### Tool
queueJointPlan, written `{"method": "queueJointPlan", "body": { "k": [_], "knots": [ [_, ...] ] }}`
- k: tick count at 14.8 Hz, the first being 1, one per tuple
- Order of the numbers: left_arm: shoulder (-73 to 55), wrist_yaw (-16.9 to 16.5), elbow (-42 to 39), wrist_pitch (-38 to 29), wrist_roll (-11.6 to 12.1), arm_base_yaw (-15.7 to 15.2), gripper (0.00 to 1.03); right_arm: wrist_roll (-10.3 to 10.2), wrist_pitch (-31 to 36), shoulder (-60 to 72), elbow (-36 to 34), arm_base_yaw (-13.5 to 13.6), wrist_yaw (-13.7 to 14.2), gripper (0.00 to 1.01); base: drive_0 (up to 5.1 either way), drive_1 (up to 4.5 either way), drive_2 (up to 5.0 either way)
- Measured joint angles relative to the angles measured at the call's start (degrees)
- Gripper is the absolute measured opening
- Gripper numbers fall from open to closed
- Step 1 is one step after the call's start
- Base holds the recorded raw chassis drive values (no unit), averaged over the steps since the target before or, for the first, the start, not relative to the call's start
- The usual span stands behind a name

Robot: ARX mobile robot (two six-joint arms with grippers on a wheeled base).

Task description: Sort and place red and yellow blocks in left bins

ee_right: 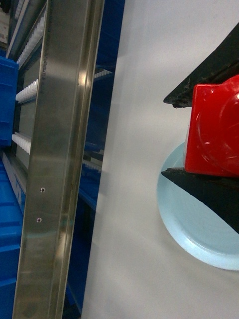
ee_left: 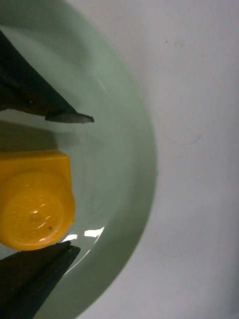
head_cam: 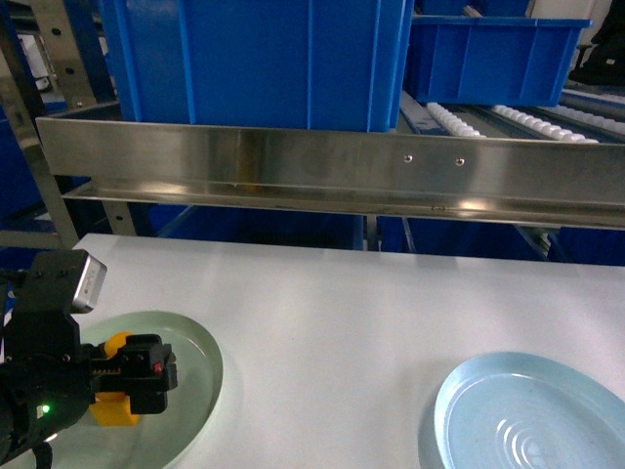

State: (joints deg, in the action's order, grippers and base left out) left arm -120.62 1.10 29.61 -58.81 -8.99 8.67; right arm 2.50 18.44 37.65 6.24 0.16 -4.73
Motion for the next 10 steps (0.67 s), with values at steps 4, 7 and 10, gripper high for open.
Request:
{"method": "queueJointPlan", "body": {
  "k": [4, 7, 10],
  "knots": [
    [0.0, 1.6, -0.4, -0.4, 0.0, 0.8, 0.32, 0.0, 0.0, 0.0, 0.0, 0.0, 0.0, 0.29, 0.0, 0.00, 0.0],
    [2.6, 1.2, -1.8, 0.5, 0.3, 0.0, 0.27, 0.0, 0.0, 0.0, 0.0, 0.0, 0.0, 0.29, 0.0, 0.00, 0.0],
    [17.7, -3.5, -6.4, 5.6, 1.9, -3.1, 0.27, 0.0, 0.0, 0.0, 0.0, 0.0, 0.0, 0.29, 0.0, 0.00, 0.0]
  ]
}}
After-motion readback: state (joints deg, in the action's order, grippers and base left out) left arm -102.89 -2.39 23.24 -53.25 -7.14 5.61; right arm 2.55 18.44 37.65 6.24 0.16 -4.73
